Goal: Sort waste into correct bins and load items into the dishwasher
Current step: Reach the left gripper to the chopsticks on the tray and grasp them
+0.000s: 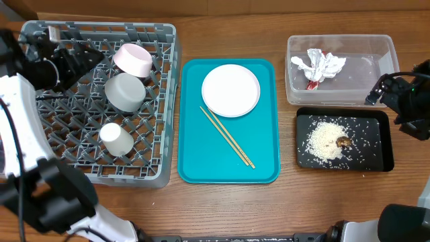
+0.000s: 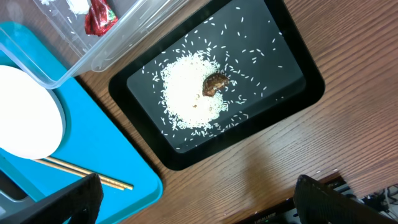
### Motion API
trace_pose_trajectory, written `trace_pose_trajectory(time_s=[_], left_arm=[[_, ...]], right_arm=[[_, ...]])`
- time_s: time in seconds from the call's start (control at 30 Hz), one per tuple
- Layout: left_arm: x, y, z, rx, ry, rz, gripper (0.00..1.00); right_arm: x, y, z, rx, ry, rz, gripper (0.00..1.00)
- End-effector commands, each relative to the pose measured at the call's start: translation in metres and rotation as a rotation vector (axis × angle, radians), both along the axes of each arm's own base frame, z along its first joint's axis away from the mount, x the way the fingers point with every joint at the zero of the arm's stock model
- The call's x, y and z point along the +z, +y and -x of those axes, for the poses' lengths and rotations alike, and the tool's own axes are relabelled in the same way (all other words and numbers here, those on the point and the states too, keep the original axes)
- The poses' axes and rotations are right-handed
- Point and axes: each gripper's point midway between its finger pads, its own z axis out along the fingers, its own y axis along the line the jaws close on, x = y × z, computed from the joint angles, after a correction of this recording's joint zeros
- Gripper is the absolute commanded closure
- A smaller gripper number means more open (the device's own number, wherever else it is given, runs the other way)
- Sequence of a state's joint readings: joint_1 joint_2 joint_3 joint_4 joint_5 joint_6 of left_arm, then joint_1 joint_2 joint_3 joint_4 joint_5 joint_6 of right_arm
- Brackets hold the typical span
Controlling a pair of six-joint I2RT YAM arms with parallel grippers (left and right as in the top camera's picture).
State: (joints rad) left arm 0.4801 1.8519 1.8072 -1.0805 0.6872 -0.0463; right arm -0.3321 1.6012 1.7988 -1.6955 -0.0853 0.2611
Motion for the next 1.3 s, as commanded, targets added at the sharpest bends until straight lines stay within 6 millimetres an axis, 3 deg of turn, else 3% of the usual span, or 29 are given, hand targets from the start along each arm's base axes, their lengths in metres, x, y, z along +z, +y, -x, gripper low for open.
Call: trace_pose_trajectory(time_s=[0.0, 0.3, 0.47, 0.63, 0.67, 0.8, 1.0, 1.27], left_arm=[[0.005, -0.001, 0.023, 0.157, 0.153, -0.195, 0.0], [-0.004, -0.096, 0.081, 0.094, 0.431, -0.282, 0.0], [-0.011, -0.17, 0.091, -0.004, 0.462, -0.295, 0.0], [-0.021, -0.226, 0.098, -0.017, 0.461, -0.357, 0.0], [-0.026, -0.247, 0.099, -0.06, 0.443, -0.373, 0.0], [-0.043, -0.283, 0.105, -0.122, 0.452, -0.395, 0.0], [-0.089, -0.31, 0.111, -0.144, 0.558, -0.45, 0.0], [-0.143, -0.314, 0.113, -0.152, 0.689, -0.518, 0.0]], right_arm=[[0.01, -0.001, 0.0, 0.0, -0.036, 0.018, 0.0], [0.01, -0.001, 0.0, 0.0, -0.036, 0.018, 0.0], [0.01, -0.001, 0.0, 0.0, -0.036, 0.017, 0.0], [0.01, -0.001, 0.0, 0.0, -0.036, 0.017, 0.0], [0.01, -0.001, 0.0, 0.0, -0.036, 0.017, 0.0], [0.01, -0.001, 0.0, 0.0, -0.036, 0.017, 0.0], [0.01, -0.001, 0.0, 0.0, -0.036, 0.017, 0.0], [0.01, -0.001, 0.0, 0.0, -0.037, 0.017, 0.0]])
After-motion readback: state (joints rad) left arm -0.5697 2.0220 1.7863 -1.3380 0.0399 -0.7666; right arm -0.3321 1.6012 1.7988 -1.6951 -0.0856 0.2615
